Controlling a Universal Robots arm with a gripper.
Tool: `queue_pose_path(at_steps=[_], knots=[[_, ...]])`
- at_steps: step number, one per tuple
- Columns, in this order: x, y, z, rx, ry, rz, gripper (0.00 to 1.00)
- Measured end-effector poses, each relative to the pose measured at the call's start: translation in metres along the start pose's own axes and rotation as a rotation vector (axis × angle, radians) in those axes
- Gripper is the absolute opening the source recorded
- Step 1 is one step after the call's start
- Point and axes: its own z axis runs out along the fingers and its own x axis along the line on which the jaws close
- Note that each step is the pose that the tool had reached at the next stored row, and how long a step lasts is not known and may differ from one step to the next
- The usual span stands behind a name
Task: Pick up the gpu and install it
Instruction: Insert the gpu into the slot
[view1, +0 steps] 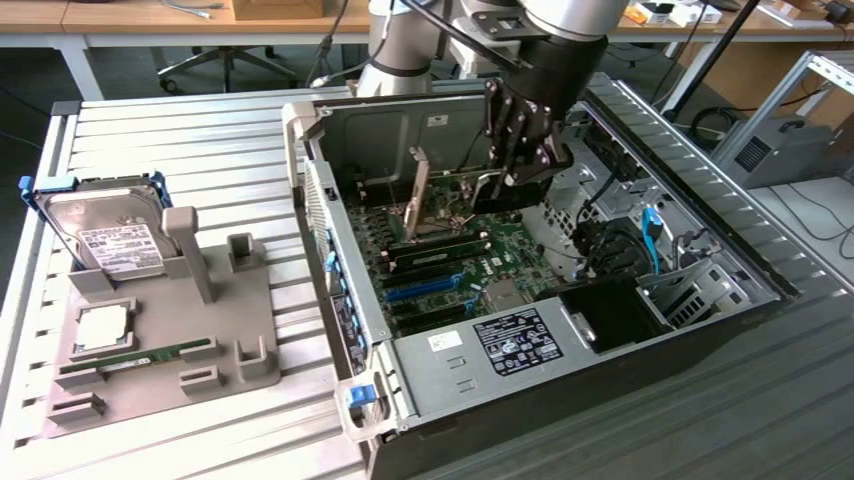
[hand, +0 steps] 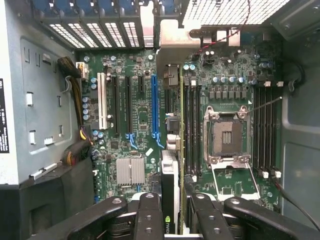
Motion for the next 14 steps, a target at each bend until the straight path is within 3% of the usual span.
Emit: queue_pose_path(at_steps=[6,14], knots=[[0.001,0.0128,0.0002,0.0001,-0.0001,0.0,0.27],[0.001,0.0148,0.0093,0.0001,-0.0001,0.0,0.27]])
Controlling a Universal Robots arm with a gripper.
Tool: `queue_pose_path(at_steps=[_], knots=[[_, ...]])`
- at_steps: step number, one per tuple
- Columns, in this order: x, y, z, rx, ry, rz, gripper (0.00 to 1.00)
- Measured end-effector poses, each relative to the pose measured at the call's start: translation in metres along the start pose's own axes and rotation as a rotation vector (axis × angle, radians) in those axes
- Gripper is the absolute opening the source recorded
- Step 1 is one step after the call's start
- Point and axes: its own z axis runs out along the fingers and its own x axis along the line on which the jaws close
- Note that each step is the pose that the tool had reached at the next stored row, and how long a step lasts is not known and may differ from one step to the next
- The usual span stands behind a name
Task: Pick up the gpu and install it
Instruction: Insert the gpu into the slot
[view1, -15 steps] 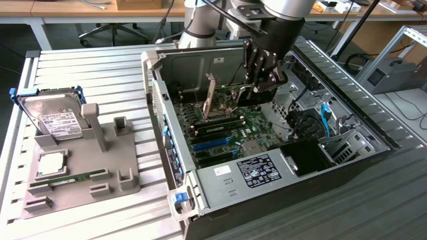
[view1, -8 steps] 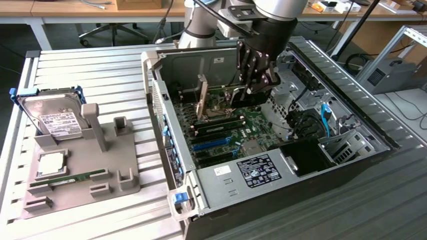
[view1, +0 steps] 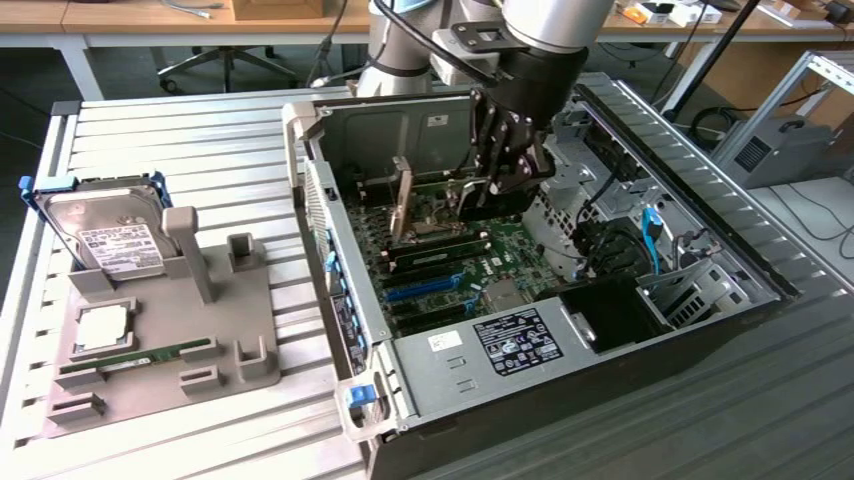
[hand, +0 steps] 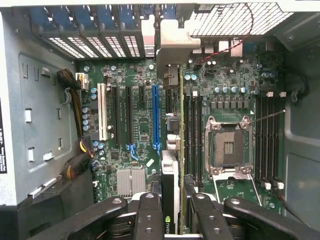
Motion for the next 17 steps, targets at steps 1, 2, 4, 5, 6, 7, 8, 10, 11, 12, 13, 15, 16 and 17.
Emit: queue_pose_path(at_steps=[1,2,4,5,6,7,8,10,11,12,13,15,16,17], knots=[[0.0,0.0002,0.0018,0.0,0.0,0.0,0.27],[0.0,0.0004,0.0038,0.0,-0.0001,0.0,0.27],[0.0,0.0009,0.0087,0.0,0.0,0.0,0.27],[0.0,0.0011,0.0122,0.0001,-0.0001,0.0,0.27],[0.0,0.0013,0.0148,0.0,0.0,0.0,0.27],[0.0,0.0015,0.0166,0.0,0.0001,0.0,0.27],[0.0,0.0016,0.0185,0.0,0.0001,-0.001,0.27],[0.0,0.0019,0.0234,0.0,0.0,-0.001,0.27],[0.0,0.0021,0.0262,0.0,0.0,-0.002,0.27],[0.0,0.0023,0.0282,0.0,0.0,-0.002,0.27],[0.0,0.0024,0.0294,0.0,0.0001,-0.002,0.27],[0.0,0.0024,0.0307,-0.0001,0.0002,-0.003,0.27],[0.0,0.0024,0.0307,-0.0001,0.0003,-0.003,0.27],[0.0,0.0024,0.0308,-0.0001,0.0001,-0.003,0.27]])
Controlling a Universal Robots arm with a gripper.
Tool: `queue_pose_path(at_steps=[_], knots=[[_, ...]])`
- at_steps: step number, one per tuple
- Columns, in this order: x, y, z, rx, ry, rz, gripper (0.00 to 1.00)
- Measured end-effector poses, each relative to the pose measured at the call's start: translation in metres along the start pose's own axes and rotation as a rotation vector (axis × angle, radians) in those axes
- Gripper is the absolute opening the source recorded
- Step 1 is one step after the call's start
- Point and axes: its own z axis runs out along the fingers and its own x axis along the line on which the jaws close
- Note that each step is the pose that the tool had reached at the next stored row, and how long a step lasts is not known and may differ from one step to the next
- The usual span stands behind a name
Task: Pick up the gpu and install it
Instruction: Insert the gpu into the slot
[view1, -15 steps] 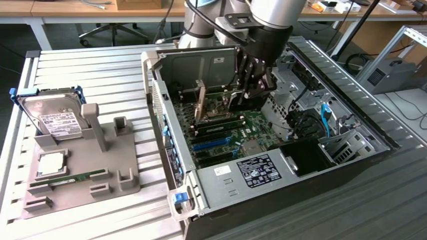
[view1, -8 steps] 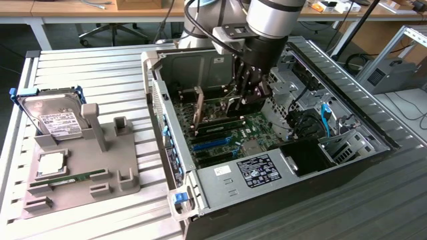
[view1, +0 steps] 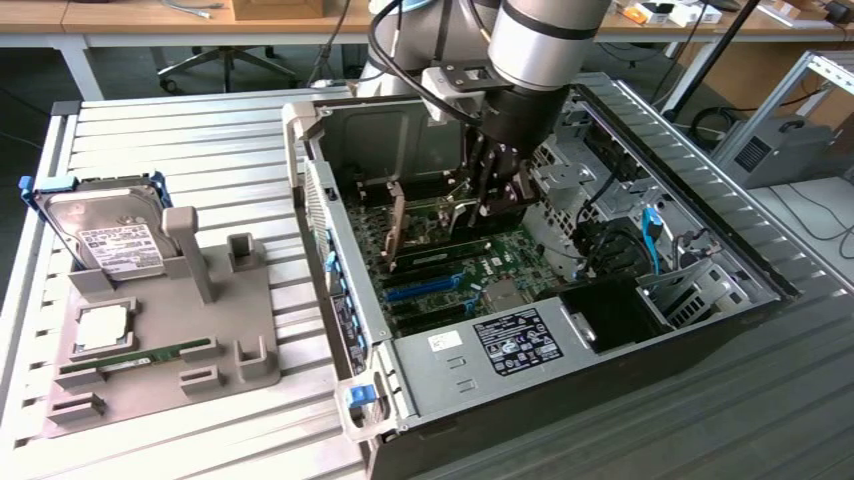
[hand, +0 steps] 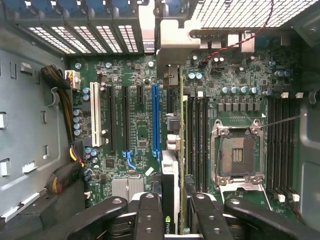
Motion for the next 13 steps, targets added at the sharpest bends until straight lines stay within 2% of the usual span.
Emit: queue_pose_path(at_steps=[10,13], knots=[[0.0002,0.0,0.0001,0.0001,-0.0002,0.0,0.27],[0.003,0.0,0.0,0.0,0.0,0.0,0.27]])
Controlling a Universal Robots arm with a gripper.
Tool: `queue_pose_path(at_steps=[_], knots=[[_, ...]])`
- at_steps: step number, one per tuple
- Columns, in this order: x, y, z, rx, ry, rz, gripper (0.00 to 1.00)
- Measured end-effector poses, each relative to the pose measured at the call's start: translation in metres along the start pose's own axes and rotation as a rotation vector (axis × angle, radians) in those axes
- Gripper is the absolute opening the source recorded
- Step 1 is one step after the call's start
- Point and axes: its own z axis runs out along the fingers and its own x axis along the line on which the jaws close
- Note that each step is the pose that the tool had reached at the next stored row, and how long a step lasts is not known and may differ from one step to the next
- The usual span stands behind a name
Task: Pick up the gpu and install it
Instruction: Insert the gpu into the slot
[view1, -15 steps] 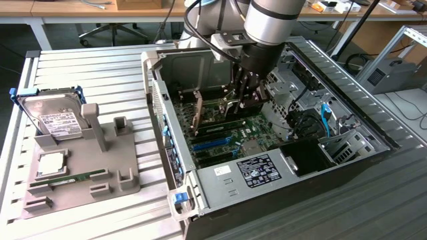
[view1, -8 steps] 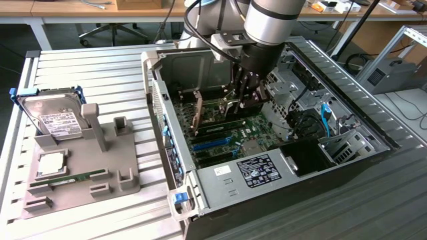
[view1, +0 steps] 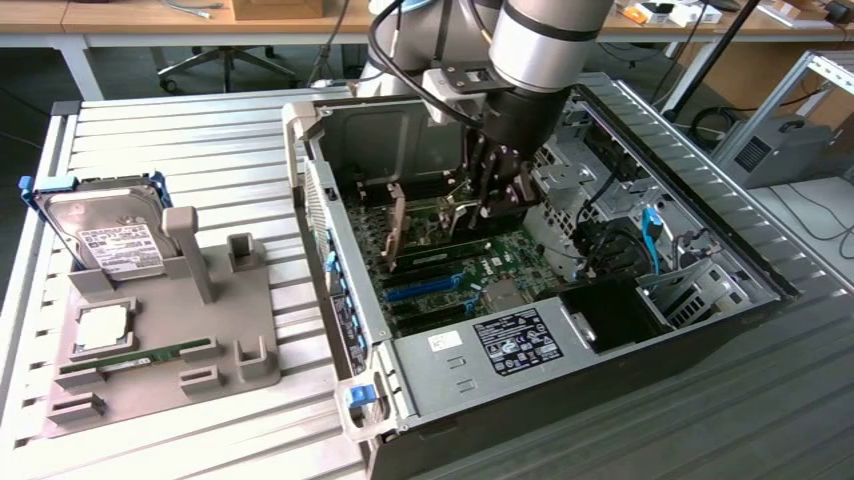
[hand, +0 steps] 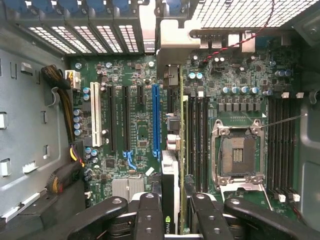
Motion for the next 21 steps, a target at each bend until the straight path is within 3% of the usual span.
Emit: queue_pose_path(at_steps=[7,21], knots=[[0.004,-0.0001,0.0001,0.0,0.0001,0.0,0.27],[0.004,0.0009,0.025,0.0001,-0.0001,-0.001,0.27]])
